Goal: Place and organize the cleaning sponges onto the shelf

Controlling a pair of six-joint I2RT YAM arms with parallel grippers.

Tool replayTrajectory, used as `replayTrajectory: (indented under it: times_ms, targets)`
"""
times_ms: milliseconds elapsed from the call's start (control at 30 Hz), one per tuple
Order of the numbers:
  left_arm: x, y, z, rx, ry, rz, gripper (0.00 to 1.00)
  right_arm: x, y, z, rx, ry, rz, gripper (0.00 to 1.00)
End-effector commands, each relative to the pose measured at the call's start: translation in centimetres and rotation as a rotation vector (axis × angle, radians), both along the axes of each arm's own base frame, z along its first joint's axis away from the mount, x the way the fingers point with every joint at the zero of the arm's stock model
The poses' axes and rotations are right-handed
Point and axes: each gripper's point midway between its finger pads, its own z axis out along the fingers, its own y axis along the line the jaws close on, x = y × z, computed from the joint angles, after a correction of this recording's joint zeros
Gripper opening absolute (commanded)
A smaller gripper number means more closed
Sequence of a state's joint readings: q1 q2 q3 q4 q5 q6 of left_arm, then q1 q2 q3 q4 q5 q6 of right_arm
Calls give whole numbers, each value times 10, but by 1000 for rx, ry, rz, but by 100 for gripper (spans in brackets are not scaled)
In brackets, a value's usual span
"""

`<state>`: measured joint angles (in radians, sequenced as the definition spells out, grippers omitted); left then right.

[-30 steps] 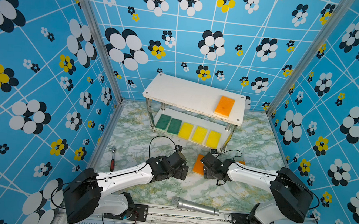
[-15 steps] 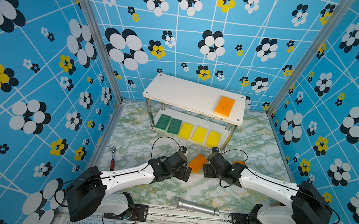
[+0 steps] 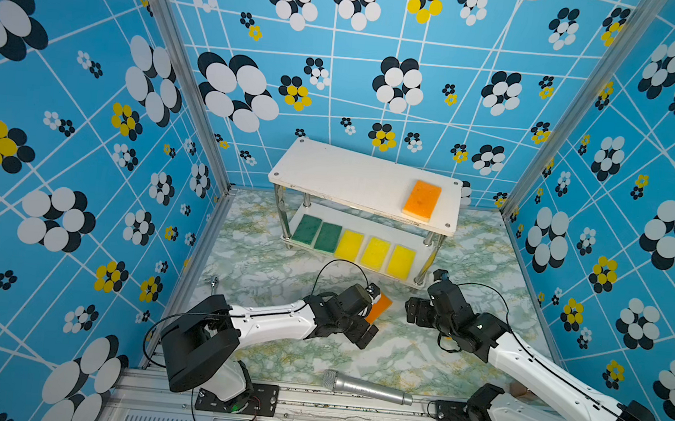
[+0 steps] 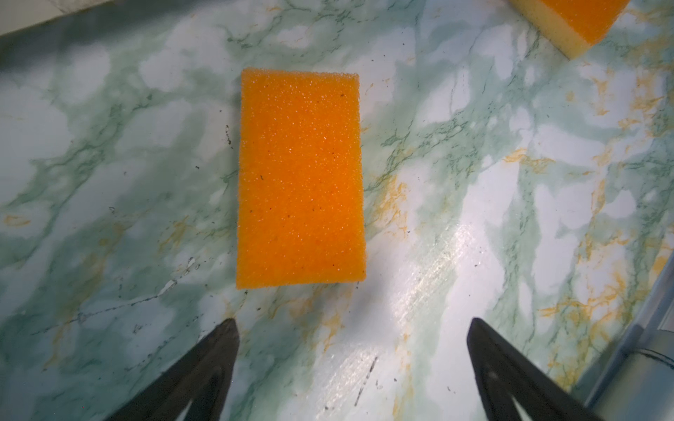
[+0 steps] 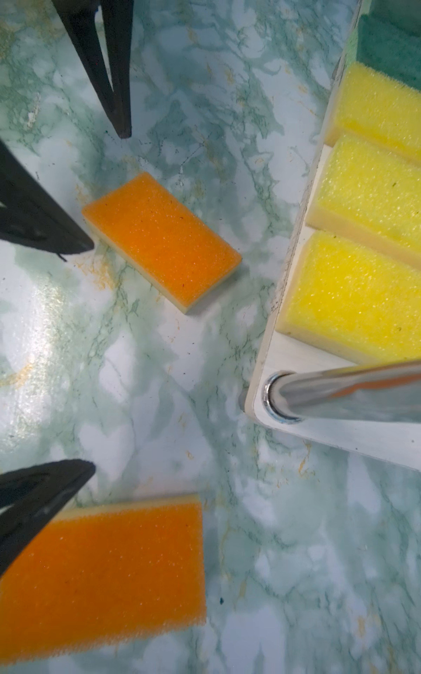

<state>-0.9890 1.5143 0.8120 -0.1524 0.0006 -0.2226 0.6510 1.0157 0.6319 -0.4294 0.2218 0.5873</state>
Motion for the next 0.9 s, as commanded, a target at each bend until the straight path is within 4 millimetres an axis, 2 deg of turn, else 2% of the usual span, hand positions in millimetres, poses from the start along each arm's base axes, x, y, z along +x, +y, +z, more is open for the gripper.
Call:
replayTrajectory:
  times_ms: [0, 167, 367, 567, 867]
  targets:
    - [7, -8, -1, 22, -34, -30, 99, -10, -10, -12, -5, 50, -24, 90]
    - [17, -7, -17, 105, -36, -9, 99, -8, -13, -8, -5, 44, -36, 91]
    - [25, -15, -22, 108, -57, -9, 99, -8, -11, -11, -8, 56, -25, 91]
    - [31, -12, -36, 180, -53, 0, 99, -6, -8, -10, 5, 50, -27, 91]
    - [31, -6, -20, 182, -68, 12, 99, -5, -9, -9, 6, 47, -30, 91]
